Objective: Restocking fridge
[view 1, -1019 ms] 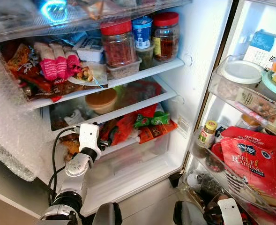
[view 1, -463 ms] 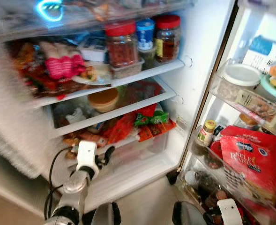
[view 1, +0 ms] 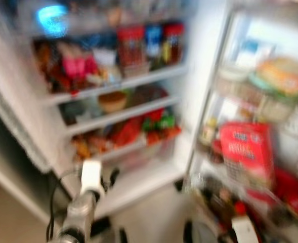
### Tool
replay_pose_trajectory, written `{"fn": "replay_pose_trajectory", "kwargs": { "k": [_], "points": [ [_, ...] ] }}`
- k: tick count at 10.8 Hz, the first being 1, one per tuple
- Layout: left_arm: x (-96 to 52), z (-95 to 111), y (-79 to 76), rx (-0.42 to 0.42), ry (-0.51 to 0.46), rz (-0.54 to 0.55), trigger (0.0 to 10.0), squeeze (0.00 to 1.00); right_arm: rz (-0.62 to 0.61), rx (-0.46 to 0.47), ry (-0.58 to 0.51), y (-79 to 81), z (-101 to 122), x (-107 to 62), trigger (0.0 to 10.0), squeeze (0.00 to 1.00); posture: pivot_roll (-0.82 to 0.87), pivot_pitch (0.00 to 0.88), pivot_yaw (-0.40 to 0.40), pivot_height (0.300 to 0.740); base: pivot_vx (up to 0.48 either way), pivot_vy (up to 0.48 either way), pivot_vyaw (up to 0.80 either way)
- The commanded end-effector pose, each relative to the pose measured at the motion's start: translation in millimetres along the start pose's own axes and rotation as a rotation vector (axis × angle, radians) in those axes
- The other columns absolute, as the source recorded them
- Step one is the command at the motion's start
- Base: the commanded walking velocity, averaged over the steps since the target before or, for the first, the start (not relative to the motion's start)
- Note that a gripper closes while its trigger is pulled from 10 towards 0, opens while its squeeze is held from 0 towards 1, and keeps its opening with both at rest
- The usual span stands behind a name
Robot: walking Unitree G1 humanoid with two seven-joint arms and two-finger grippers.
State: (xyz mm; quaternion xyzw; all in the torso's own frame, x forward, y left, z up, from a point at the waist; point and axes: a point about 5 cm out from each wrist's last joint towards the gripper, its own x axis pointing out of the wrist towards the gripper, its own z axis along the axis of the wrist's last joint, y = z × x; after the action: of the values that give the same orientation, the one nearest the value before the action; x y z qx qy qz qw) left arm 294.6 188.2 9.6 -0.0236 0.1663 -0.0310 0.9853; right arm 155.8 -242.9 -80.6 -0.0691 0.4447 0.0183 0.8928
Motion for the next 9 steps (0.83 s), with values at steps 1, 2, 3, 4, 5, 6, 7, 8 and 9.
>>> {"fn": "replay_pose_trajectory", "kwargs": {
  "k": [1, 2, 3, 4, 5, 6, 7, 8, 9],
  "points": [
    [-3.8, -13, 4.5, -0.064, 0.078, 0.040, 10.0, 0.00, 0.005, 0.011, -0.013, 1.0, 7, 2.5, 10.0, 0.00, 0.01, 0.011, 0.033, 0.596, 0.000, 0.000, 0.00],
    [-8.1, -23, 8.3, -0.084, 0.131, 0.067, 10.0, 0.00, -0.001, 0.031, -0.009, 0.8, 7, 2.5, 10.0, 0.00, 0.01, 0.013, 0.032, 0.596, 0.000, 0.000, 0.00],
    [-11.2, -29, 10.4, -0.070, 0.162, 0.076, 10.0, 0.00, -0.003, 0.038, -0.008, 0.8, 6, 2.5, 10.0, 0.00, 0.01, 0.016, 0.031, 0.596, 0.000, 0.322, 0.00],
    [-13.7, -34, 12.3, -0.072, 0.184, 0.084, 10.0, 0.00, -0.003, 0.038, -0.006, 0.6, 7, 2.6, 10.0, 0.00, 0.02, 0.019, 0.029, 0.596, 0.000, 0.375, 0.00],
    [-17.3, -40, 15.2, -0.083, 0.215, 0.099, 10.0, 0.00, 0.005, 0.033, -0.003, 0.9, 7, 2.7, 10.0, 0.00, 0.03, 0.020, 0.029, 0.596, 0.000, 0.371, 0.00],
    [-24.2, -52, 18.9, -0.069, 0.284, 0.117, 10.0, 0.00, 0.010, 0.010, 0.002, 1.0, 8, 3.0, 10.0, 0.00, 0.03, 0.020, 0.029, 0.596, 0.000, 0.375, 0.00],
    [-34.3, -67, 23.3, -0.040, 0.364, 0.138, 10.0, 0.00, 0.011, -0.010, 0.010, 1.0, 8, 3.2, 10.0, 0.00, 0.04, 0.021, 0.028, 0.596, 0.000, 0.394, 0.00],
    [-46.8, -82, 29.2, -0.016, 0.437, 0.162, 10.0, 0.00, 0.011, -0.009, 0.010, 1.2, 8, 3.3, 10.0, 0.00, 0.04, 0.023, 0.028, 0.596, 0.000, 0.398, 0.00],
    [-57.1, -93, 35.0, -0.003, 0.493, 0.187, 10.0, 0.00, 0.012, -0.009, 0.010, 1.3, 8, 3.4, 10.0, 0.00, 0.04, 0.023, 0.028, 0.596, 0.000, 0.394, 0.00]
  ]
}}
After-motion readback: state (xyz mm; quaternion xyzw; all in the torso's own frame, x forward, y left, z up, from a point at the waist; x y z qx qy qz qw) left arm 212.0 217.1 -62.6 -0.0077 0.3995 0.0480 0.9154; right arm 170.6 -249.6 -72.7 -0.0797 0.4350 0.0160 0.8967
